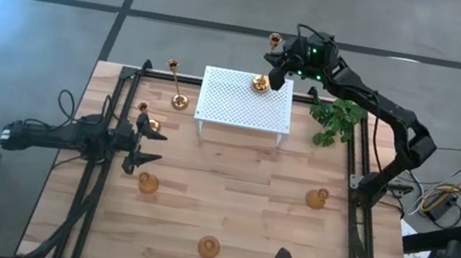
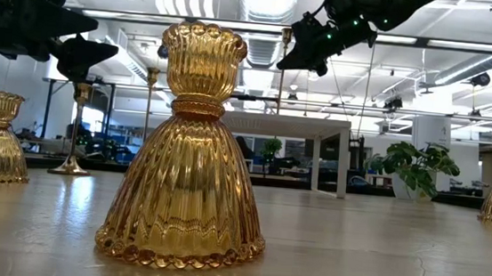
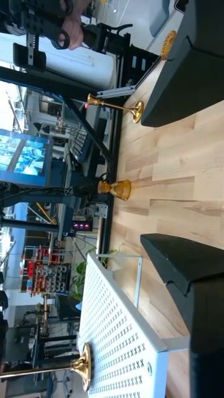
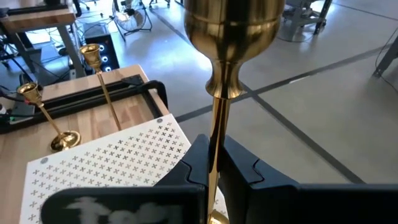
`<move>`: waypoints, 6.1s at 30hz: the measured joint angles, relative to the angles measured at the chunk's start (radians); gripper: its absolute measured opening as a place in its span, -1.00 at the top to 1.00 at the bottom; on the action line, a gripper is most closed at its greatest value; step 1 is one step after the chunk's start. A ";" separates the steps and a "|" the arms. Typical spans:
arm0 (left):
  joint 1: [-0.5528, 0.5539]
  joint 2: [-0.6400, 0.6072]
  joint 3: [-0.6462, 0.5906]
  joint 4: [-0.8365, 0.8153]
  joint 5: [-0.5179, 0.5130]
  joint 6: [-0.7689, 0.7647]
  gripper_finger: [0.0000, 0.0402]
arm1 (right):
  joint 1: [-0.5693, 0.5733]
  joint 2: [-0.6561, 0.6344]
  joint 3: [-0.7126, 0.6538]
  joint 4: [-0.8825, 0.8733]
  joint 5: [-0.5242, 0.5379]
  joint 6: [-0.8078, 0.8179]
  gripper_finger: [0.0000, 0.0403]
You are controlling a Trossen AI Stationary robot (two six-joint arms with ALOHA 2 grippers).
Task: Pick & Place candle stick holders
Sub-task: Put the large golden candle holder on the shelf, then put the small golden candle holder on the shelf
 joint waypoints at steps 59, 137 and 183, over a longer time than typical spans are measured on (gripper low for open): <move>0.000 0.000 0.000 0.000 0.000 0.000 -0.50 | 0.018 0.092 0.094 -0.034 -0.022 -0.038 0.94; 0.000 0.000 0.000 0.000 0.000 0.000 -0.50 | 0.016 0.047 0.078 -0.167 0.015 -0.011 0.59; 0.000 0.000 0.000 0.000 0.000 0.000 -0.50 | -0.021 -0.231 0.077 -0.755 0.029 -0.133 -0.04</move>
